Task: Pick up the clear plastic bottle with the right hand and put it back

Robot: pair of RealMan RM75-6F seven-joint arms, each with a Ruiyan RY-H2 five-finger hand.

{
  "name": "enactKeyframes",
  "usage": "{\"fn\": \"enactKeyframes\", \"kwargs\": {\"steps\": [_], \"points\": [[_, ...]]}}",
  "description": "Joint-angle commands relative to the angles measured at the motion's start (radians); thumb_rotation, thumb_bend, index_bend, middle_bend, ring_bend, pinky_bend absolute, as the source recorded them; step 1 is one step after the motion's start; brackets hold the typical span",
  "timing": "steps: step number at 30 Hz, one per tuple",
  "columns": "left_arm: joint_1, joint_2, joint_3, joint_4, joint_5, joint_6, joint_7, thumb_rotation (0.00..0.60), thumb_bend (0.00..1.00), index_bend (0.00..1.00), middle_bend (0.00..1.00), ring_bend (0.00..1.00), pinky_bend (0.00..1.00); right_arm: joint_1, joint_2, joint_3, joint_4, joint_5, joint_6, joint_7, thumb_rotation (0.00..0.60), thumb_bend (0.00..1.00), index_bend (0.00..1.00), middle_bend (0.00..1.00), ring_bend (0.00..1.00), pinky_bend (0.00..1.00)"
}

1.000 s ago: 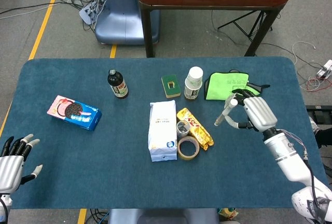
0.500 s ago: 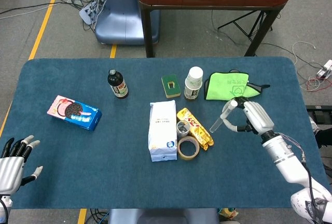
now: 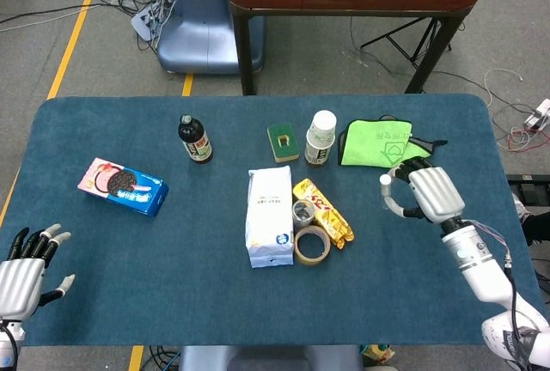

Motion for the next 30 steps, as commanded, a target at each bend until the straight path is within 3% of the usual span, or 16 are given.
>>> {"fn": "enactKeyframes", "kwargs": {"steps": [1,4,7,14,20,25,30], "points": [[0.002,0.0,0.001,0.002,-0.001,0.002,-0.003,0.6,0.27,0.21,0.12,0.11,0.0,-0.006,0.016,0.008,-0.054,0.031,-0.07,0.317,0.6,0.59,0.64,0.44,0.29,0.21],[0.005,0.003,0.001,0.003,-0.003,0.005,-0.006,0.6,0.27,0.21,0.12,0.11,0.0,-0.004,0.031,0.011,-0.055,0.007,-0.093,0.436,0.6,0.59,0.64,0.44,0.29,0.21],[0.006,0.003,0.002,0.004,-0.003,0.006,-0.008,0.6,0.27,0.21,0.12,0.11,0.0,-0.003,0.03,0.002,-0.026,-0.02,-0.085,0.423,0.6,0.59,0.64,0.44,0.29,0.21],[0.001,-0.002,0.002,0.005,0.0,0.0,-0.005,0.6,0.27,0.21,0.12,0.11,0.0,-0.018,-0.052,-0.006,0.089,-0.01,0.032,0.043,0.6,0.59,0.64,0.44,0.29,0.21],[-0.001,-0.001,0.002,0.005,-0.003,-0.004,-0.001,0.6,0.27,0.21,0.12,0.11,0.0,-0.024,-0.097,0.002,0.118,0.013,0.073,-0.061,0.6,0.59,0.64,0.44,0.29,0.21],[0.0,-0.001,0.003,0.008,-0.005,-0.004,-0.005,0.6,0.27,0.21,0.12,0.11,0.0,-0.021,-0.049,0.022,0.008,0.044,-0.022,0.229,0.6,0.59,0.64,0.44,0.29,0.21],[0.002,0.001,0.003,0.01,-0.006,-0.002,-0.008,0.6,0.27,0.21,0.12,0.11,0.0,-0.015,0.004,0.021,-0.024,-0.024,-0.072,0.49,0.6,0.59,0.64,0.44,0.29,0.21]]}}
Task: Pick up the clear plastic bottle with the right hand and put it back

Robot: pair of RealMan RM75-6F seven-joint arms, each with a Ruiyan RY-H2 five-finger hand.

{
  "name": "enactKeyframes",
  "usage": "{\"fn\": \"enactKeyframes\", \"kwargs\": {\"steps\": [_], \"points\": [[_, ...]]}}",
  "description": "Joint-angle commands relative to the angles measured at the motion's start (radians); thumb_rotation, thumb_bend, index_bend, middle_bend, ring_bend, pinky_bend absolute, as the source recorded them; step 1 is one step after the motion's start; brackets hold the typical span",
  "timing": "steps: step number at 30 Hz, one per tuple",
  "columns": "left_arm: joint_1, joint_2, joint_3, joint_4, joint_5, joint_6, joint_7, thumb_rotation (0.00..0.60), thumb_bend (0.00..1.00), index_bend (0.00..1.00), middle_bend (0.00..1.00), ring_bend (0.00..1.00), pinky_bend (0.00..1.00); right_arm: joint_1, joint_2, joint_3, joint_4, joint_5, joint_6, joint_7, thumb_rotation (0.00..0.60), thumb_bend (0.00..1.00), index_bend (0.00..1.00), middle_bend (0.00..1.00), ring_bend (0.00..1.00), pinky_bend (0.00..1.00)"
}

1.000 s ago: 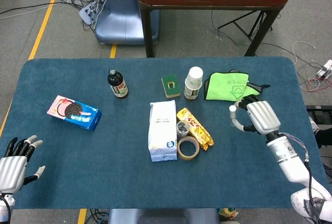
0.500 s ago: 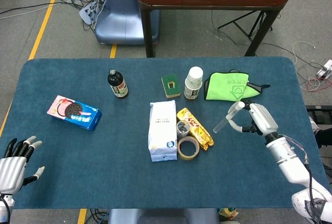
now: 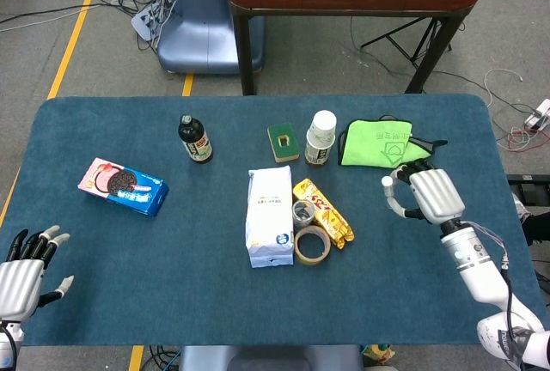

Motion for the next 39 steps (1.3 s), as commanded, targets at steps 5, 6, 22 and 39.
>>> {"fn": "enactKeyframes", "kwargs": {"steps": [5,6,22,39], "points": [[-0.001,-0.002,0.0,0.002,0.001,0.0,-0.001,0.6,0.27,0.21,0.12,0.11,0.0,0.001,0.039,-0.003,-0.001,-0.089,-0.033,0.492,0.6,0.59,0.64,0.44,0.29,0.21],[-0.002,-0.002,0.0,0.002,0.002,-0.001,-0.001,0.6,0.27,0.21,0.12,0.11,0.0,-0.002,0.027,-0.005,0.019,-0.092,-0.016,0.438,0.6,0.59,0.64,0.44,0.29,0.21],[-0.005,0.001,-0.001,-0.008,-0.001,-0.005,0.011,0.6,0.27,0.21,0.12,0.11,0.0,-0.027,-0.101,0.017,0.126,-0.035,0.117,0.113,0.6,0.59,0.64,0.44,0.29,0.21],[-0.006,0.0,0.001,-0.007,0.001,-0.005,0.007,0.6,0.27,0.21,0.12,0.11,0.0,0.001,-0.053,0.03,-0.008,-0.075,0.046,0.474,0.6,0.59,0.64,0.44,0.29,0.21]]}}
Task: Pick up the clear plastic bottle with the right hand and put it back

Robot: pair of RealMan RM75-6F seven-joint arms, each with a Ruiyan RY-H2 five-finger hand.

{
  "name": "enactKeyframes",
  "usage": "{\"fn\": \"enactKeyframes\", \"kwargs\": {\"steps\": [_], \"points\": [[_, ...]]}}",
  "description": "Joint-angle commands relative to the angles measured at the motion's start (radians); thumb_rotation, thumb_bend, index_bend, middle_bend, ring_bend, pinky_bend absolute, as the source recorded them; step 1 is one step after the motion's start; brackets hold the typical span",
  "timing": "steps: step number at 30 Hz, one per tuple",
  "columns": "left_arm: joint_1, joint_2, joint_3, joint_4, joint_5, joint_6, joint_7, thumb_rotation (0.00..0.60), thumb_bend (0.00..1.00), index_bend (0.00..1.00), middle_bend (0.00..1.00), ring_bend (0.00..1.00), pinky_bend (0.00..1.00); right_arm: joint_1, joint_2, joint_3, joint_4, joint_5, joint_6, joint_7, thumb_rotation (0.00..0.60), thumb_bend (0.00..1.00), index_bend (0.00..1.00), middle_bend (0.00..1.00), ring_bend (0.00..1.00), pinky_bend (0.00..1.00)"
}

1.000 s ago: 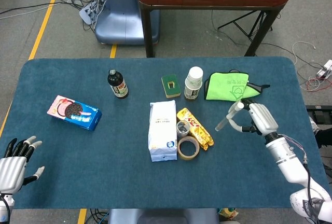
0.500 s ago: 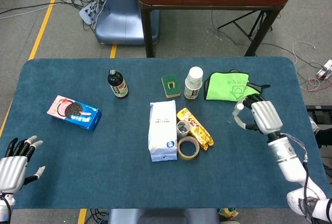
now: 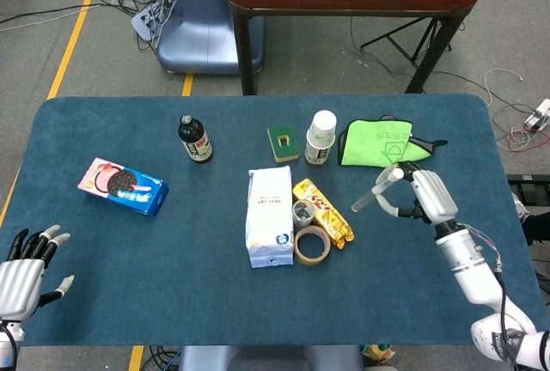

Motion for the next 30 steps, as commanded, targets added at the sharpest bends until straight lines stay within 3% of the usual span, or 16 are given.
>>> {"fn": "enactKeyframes", "kwargs": {"steps": [1,16,30], "points": [[-0.001,-0.001,0.001,0.0,0.002,-0.001,0.0,0.6,0.27,0.21,0.12,0.11,0.0,0.023,-0.014,0.013,-0.018,-0.014,-0.009,0.023,0.6,0.59,0.64,0.44,0.29,0.21],[0.015,-0.001,0.003,0.018,-0.007,0.014,-0.023,0.6,0.27,0.21,0.12,0.11,0.0,0.142,-0.12,0.078,-0.017,0.033,-0.069,-0.026,0.6,0.59,0.64,0.44,0.29,0.21],[0.029,-0.012,0.009,0.065,-0.012,0.017,-0.071,0.6,0.27,0.21,0.12,0.11,0.0,0.181,-0.2,0.059,0.027,0.063,-0.103,-0.075,0.6,0.59,0.64,0.44,0.29,0.21]]}}
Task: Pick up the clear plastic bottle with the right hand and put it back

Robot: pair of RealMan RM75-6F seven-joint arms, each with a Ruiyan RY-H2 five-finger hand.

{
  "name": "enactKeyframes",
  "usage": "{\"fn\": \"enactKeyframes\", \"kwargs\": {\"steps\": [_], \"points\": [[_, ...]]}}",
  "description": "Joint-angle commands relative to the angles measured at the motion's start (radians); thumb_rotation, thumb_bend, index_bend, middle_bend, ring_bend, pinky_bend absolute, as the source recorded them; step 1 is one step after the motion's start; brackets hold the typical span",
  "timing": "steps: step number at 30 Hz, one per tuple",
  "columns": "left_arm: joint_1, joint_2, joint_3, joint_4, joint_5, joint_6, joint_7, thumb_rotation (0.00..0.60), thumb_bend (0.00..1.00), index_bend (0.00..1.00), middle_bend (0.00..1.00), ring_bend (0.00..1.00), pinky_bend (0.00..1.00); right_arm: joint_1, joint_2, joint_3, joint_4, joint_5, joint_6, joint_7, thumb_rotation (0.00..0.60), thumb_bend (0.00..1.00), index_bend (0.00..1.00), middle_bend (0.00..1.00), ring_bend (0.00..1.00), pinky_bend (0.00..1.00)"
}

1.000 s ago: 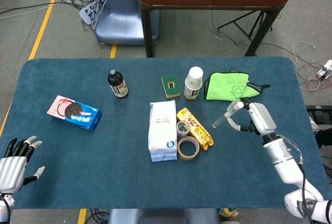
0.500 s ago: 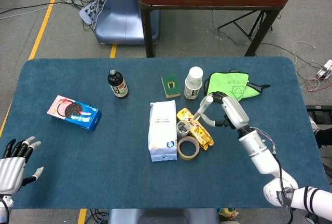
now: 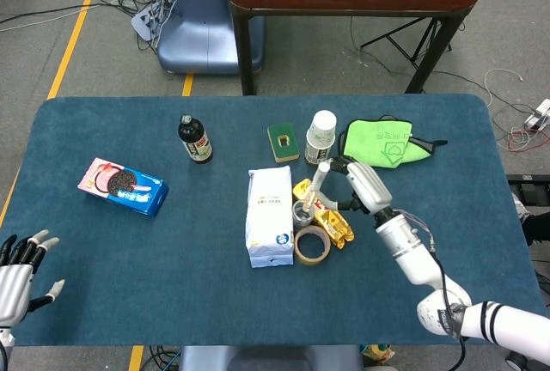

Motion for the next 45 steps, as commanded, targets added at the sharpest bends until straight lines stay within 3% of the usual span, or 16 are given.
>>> {"fn": "enactKeyframes", "kwargs": {"steps": [1,14,24,27,31,35,45], "points": [[0.0,-0.004,0.001,0.005,0.001,-0.002,-0.005,0.6,0.27,0.21,0.12,0.11,0.0,0.006,-0.02,-0.007,0.015,0.001,-0.004,-0.002,0.6,0.59,0.64,0.44,0.29,0.21],[0.002,-0.01,0.002,0.019,-0.002,-0.009,-0.014,0.6,0.27,0.21,0.12,0.11,0.0,0.016,-0.122,-0.059,0.15,-0.005,-0.026,-0.008,0.6,0.59,0.64,0.42,0.28,0.21],[-0.003,-0.009,0.0,0.013,-0.004,-0.019,-0.006,0.6,0.27,0.21,0.12,0.11,0.0,0.021,-0.156,-0.097,0.202,-0.019,-0.062,-0.009,0.6,0.57,0.42,0.31,0.18,0.21],[-0.003,-0.007,0.0,0.008,-0.003,-0.02,-0.002,0.6,0.27,0.21,0.12,0.11,0.0,0.029,-0.139,-0.112,0.189,-0.013,-0.106,-0.024,0.6,0.5,0.27,0.22,0.12,0.18],[-0.002,-0.003,0.0,0.002,-0.006,-0.021,0.002,0.6,0.27,0.21,0.12,0.11,0.0,0.033,-0.115,-0.125,0.159,-0.002,-0.133,-0.076,0.6,0.26,0.02,0.05,0.02,0.11],[-0.002,0.002,-0.001,-0.003,-0.004,-0.017,0.003,0.6,0.27,0.21,0.12,0.11,0.0,0.009,-0.09,-0.124,0.126,-0.017,-0.081,-0.085,0.6,0.17,0.0,0.0,0.0,0.09],[-0.009,0.004,-0.008,-0.011,-0.005,-0.022,0.013,0.6,0.27,0.21,0.12,0.11,0.0,-0.161,0.1,-0.17,-0.031,-0.033,0.146,-0.208,0.6,0.21,0.0,0.0,0.0,0.09]]}}
